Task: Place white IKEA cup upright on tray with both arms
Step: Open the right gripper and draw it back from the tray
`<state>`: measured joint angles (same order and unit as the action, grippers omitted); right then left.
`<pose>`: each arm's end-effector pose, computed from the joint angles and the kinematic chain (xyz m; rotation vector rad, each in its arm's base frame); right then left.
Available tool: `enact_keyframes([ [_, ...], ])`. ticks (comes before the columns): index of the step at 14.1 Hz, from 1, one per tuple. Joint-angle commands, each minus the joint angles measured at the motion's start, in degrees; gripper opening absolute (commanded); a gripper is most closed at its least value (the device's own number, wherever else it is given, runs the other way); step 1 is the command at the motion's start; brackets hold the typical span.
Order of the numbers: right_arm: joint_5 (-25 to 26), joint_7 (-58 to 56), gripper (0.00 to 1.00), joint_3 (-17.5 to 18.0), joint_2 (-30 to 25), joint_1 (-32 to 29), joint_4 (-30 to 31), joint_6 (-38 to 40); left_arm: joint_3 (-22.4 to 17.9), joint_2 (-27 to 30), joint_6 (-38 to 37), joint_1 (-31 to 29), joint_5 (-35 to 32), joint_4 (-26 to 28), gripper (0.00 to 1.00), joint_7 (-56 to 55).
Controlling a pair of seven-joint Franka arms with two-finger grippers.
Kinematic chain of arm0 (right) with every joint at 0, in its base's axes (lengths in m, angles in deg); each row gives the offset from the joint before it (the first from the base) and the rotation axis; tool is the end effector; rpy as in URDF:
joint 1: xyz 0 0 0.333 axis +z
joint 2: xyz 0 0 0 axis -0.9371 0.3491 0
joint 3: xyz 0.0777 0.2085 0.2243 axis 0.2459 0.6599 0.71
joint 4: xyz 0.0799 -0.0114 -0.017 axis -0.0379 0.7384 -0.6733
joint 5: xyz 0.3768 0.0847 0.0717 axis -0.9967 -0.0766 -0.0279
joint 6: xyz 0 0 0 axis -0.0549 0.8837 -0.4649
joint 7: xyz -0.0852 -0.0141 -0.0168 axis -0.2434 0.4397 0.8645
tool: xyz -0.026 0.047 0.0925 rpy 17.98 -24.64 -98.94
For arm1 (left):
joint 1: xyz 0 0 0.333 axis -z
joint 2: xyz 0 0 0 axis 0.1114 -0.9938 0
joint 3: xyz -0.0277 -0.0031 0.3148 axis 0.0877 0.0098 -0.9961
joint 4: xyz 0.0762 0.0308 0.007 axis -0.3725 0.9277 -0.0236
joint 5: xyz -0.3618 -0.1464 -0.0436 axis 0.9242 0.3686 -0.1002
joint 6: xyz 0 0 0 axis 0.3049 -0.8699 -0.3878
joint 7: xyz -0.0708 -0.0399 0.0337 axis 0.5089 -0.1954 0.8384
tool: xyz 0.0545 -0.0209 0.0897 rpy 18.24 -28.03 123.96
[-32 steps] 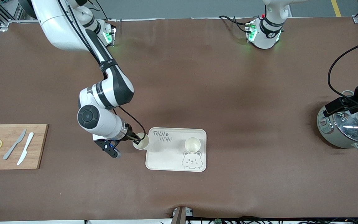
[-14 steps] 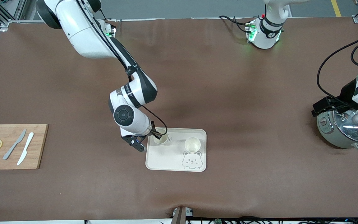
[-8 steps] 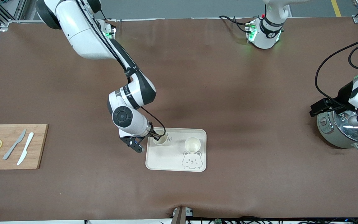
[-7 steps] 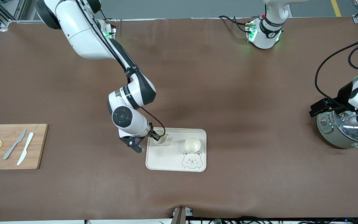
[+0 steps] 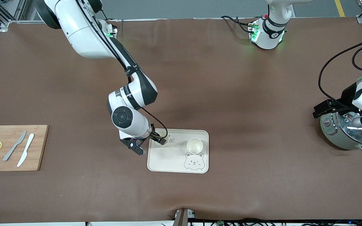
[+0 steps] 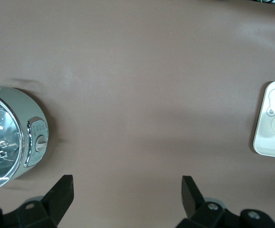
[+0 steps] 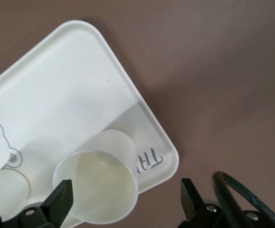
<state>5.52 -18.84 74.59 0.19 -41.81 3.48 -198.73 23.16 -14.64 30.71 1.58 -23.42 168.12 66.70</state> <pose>0.6454 0.3671 0.2703 -2.8901 0.9150 0.1811 0.6203 -0.0256 0.5573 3.0904 0.1781 0.1056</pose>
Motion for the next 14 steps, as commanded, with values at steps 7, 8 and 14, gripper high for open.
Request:
enact_keyframes([
  [7, -0.7, -2.5, 1.0, 0.4, -5.9, -7.6, -8.7, 15.9, 0.0, 0.1, 0.7, -0.5, 0.5, -0.1, 1.0, 0.2],
  [8, -0.6, -4.5, 1.0, 0.3, -7.5, -8.2, -8.6, 17.7, 0.0, -0.1, 0.8, -0.5, 0.4, 0.0, 1.0, 0.1],
  [14, -0.2, -14.0, 1.0, 0.2, -13.9, -12.4, -8.0, 26.6, 0.1, -0.8, 0.8, 0.2, 0.0, 0.1, 1.0, -0.5],
])
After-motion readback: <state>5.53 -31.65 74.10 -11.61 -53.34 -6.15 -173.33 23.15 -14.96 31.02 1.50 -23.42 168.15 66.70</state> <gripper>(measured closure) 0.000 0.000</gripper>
